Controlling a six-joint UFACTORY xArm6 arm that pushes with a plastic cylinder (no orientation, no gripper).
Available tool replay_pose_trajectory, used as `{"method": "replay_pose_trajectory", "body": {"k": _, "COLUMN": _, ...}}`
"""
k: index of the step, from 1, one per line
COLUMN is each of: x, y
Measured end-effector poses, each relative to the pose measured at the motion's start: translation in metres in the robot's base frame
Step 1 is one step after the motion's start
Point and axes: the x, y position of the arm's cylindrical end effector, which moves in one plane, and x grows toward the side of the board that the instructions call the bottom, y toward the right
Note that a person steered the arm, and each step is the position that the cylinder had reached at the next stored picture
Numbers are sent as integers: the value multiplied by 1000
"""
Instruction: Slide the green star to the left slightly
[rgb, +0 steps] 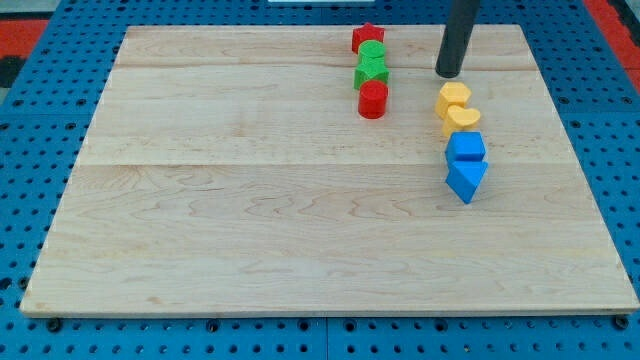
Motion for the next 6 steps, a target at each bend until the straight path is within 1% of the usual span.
{"method": "replay_pose_trajectory", "body": {"k": 3, "x": 1, "y": -93}}
{"method": "replay_pose_trajectory", "body": {"k": 4, "x": 6, "y": -106}}
{"method": "replay_pose_trajectory", "body": {"k": 6, "x": 59, "y": -121}}
